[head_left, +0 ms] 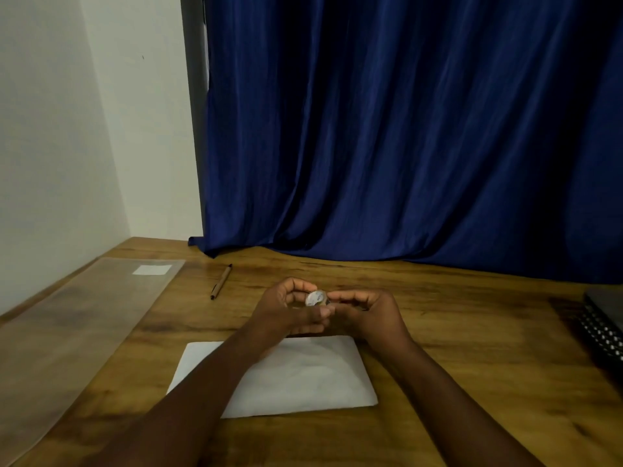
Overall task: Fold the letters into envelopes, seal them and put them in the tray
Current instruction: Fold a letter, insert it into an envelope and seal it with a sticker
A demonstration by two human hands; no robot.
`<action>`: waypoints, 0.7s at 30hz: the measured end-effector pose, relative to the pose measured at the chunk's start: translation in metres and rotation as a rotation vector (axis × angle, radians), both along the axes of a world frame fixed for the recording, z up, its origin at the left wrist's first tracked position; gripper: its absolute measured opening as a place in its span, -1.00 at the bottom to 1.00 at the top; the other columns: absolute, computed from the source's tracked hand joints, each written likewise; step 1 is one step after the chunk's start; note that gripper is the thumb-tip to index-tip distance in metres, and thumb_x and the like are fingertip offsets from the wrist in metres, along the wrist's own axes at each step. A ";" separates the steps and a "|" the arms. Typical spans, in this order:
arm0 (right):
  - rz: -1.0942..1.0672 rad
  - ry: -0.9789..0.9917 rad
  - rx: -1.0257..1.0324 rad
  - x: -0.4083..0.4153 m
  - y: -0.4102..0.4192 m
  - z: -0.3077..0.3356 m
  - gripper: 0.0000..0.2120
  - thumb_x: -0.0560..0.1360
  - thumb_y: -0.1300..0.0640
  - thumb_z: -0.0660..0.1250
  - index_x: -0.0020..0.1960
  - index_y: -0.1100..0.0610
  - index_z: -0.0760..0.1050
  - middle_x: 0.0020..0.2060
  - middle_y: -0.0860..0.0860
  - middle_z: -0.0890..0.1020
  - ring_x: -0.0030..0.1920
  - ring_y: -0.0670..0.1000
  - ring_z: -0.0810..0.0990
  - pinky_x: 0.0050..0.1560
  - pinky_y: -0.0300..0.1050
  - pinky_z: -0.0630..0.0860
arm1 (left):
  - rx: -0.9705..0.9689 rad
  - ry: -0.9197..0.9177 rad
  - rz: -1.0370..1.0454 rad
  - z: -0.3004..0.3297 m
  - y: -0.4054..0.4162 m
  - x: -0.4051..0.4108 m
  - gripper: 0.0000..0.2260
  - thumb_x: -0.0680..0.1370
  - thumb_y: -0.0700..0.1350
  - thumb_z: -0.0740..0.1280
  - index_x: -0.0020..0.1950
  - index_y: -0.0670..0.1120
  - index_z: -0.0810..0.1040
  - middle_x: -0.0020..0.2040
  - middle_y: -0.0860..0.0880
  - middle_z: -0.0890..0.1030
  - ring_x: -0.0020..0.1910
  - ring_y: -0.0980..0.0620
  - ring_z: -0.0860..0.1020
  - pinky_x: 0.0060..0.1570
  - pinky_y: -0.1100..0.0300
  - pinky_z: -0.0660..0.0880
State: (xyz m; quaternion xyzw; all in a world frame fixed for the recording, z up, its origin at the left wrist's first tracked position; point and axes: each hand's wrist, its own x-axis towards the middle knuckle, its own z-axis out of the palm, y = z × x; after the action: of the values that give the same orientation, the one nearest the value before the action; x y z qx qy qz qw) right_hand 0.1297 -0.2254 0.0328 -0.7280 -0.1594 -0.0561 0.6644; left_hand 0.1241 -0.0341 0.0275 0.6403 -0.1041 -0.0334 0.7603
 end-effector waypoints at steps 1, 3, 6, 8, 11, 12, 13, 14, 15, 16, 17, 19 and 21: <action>-0.001 -0.012 0.006 0.000 -0.001 0.000 -0.85 0.45 0.30 0.52 0.01 0.18 0.73 -0.05 0.06 0.77 0.01 0.08 0.75 0.13 0.14 0.67 | 0.024 -0.010 -0.001 0.001 0.000 0.000 -0.43 0.30 -0.20 0.63 0.24 -0.20 0.53 0.09 -0.23 0.68 -0.06 -0.25 0.70 -0.07 -0.06 0.68; -0.014 -0.055 -0.013 0.001 -0.005 0.002 -0.89 0.47 0.29 0.51 -0.02 0.19 0.74 -0.06 0.05 0.77 0.01 0.07 0.74 0.12 0.10 0.67 | 0.065 -0.025 0.002 0.004 -0.001 -0.001 -0.52 0.36 -0.22 0.61 0.23 -0.17 0.55 0.06 -0.21 0.70 -0.13 -0.21 0.70 -0.14 -0.04 0.68; -0.039 -0.115 -0.067 0.000 -0.006 0.002 -0.91 0.49 0.29 0.50 -0.05 0.16 0.75 -0.08 0.00 0.77 -0.01 -0.01 0.74 0.10 0.00 0.67 | 0.088 -0.037 0.024 0.005 -0.001 -0.002 -0.55 0.39 -0.22 0.60 0.23 -0.13 0.57 0.06 -0.18 0.70 -0.14 -0.16 0.69 -0.15 -0.01 0.66; -0.053 -0.142 -0.098 0.000 -0.005 0.002 -0.87 0.50 0.31 0.48 -0.06 0.13 0.75 -0.09 -0.04 0.76 -0.02 -0.06 0.73 0.09 -0.06 0.66 | 0.099 -0.039 0.047 0.006 -0.003 -0.003 -0.55 0.38 -0.21 0.61 0.22 -0.12 0.58 0.06 -0.15 0.70 -0.14 -0.14 0.69 -0.14 0.00 0.67; -0.072 -0.175 -0.138 -0.001 -0.003 0.002 -0.86 0.50 0.31 0.47 -0.07 0.10 0.75 -0.10 -0.07 0.76 -0.03 -0.09 0.72 0.09 -0.08 0.66 | 0.138 -0.068 0.094 0.005 -0.007 -0.004 -0.57 0.37 -0.22 0.62 0.19 -0.11 0.59 0.04 -0.12 0.70 -0.21 -0.08 0.69 -0.22 0.07 0.67; -0.067 -0.177 -0.143 -0.001 -0.003 0.001 -0.86 0.50 0.30 0.47 -0.07 0.10 0.75 -0.10 -0.06 0.76 -0.03 -0.08 0.72 0.09 -0.06 0.66 | 0.149 -0.082 0.108 0.005 -0.007 -0.004 -0.58 0.38 -0.22 0.62 0.18 -0.12 0.59 0.03 -0.13 0.70 -0.23 -0.07 0.68 -0.24 0.09 0.66; -0.060 -0.176 -0.149 0.000 -0.003 0.001 -0.87 0.51 0.29 0.47 -0.06 0.10 0.75 -0.09 -0.05 0.76 -0.02 -0.07 0.72 0.09 -0.02 0.67 | 0.157 -0.093 0.115 0.005 -0.007 -0.004 -0.59 0.39 -0.22 0.61 0.18 -0.12 0.59 0.02 -0.14 0.69 -0.25 -0.06 0.67 -0.26 0.10 0.66; -0.054 -0.171 -0.153 0.000 -0.004 0.000 -0.87 0.51 0.28 0.46 -0.06 0.10 0.75 -0.09 -0.03 0.76 -0.02 -0.04 0.73 0.09 0.02 0.67 | 0.163 -0.099 0.115 0.005 -0.006 -0.004 -0.60 0.39 -0.22 0.61 0.18 -0.12 0.60 0.02 -0.15 0.69 -0.25 -0.05 0.66 -0.26 0.11 0.66; -0.050 -0.164 -0.153 0.000 -0.004 0.000 -0.87 0.52 0.28 0.46 -0.05 0.10 0.74 -0.08 -0.02 0.76 -0.02 -0.02 0.73 0.09 0.07 0.67 | 0.170 -0.103 0.112 0.005 -0.006 -0.003 -0.61 0.40 -0.21 0.60 0.18 -0.11 0.60 0.02 -0.15 0.70 -0.24 -0.04 0.66 -0.24 0.11 0.66; -0.046 -0.150 -0.148 0.001 -0.004 -0.001 -0.87 0.52 0.28 0.45 -0.05 0.11 0.74 -0.08 0.00 0.76 -0.02 0.01 0.73 0.09 0.11 0.67 | 0.179 -0.107 0.111 0.005 -0.005 -0.003 -0.62 0.40 -0.20 0.60 0.18 -0.09 0.61 0.03 -0.14 0.70 -0.23 -0.03 0.67 -0.23 0.11 0.66; -0.043 -0.131 -0.142 0.001 -0.005 -0.001 -0.87 0.53 0.29 0.44 -0.04 0.12 0.74 -0.08 0.02 0.76 -0.03 0.04 0.73 0.08 0.14 0.67 | 0.191 -0.113 0.110 0.005 -0.004 -0.002 -0.62 0.40 -0.19 0.60 0.18 -0.07 0.62 0.04 -0.11 0.70 -0.21 -0.03 0.68 -0.22 0.12 0.66; -0.042 -0.084 -0.137 0.000 -0.005 0.000 -0.88 0.55 0.28 0.43 -0.03 0.14 0.73 -0.11 0.03 0.76 -0.06 0.06 0.74 0.06 0.16 0.68 | 0.210 -0.132 0.107 0.005 -0.003 -0.001 -0.62 0.42 -0.19 0.59 0.20 -0.05 0.63 0.06 -0.07 0.71 -0.13 -0.06 0.71 -0.20 0.12 0.65; -0.047 -0.046 -0.136 0.000 -0.005 0.001 -0.89 0.56 0.26 0.43 -0.02 0.13 0.73 -0.13 0.02 0.77 -0.07 0.06 0.74 0.05 0.15 0.68 | 0.219 -0.148 0.107 0.004 -0.002 0.000 -0.62 0.45 -0.21 0.56 0.24 -0.05 0.61 0.10 -0.06 0.71 -0.03 -0.09 0.72 -0.18 0.13 0.66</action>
State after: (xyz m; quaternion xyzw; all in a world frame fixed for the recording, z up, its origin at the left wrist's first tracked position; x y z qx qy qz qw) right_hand 0.1300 -0.2300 0.0337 -0.7736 -0.1610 -0.0774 0.6080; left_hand 0.1243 -0.0359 0.0320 0.7249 -0.1214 0.0436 0.6767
